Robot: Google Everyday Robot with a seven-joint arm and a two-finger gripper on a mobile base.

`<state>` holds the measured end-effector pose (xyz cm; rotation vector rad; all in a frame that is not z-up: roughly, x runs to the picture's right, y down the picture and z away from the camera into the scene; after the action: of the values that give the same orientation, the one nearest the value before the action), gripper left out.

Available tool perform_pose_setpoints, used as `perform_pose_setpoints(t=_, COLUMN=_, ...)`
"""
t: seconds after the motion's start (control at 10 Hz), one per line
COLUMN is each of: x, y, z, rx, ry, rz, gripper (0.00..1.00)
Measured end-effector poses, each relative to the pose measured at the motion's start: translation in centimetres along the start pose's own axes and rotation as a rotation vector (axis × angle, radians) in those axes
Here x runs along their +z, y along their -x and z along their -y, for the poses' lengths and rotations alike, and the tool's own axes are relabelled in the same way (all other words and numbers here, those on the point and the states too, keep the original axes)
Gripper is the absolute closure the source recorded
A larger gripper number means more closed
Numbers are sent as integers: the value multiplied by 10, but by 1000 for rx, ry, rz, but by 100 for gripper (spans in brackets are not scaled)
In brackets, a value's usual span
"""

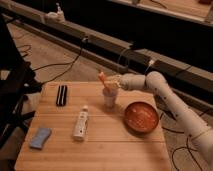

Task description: Place the pepper in the ceramic cup

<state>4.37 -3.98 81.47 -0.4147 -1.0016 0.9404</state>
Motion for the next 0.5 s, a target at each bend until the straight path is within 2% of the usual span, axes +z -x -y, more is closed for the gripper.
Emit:
perform_pose_setpoints(t=0.3, x=-4, y=-12, z=6, rx=10, ry=-16, rz=-6, gripper=27)
perform_pose_setpoints(t=0.5, x=-8, y=-13, z=8, rx=20, ry=-23, rz=2, gripper=20)
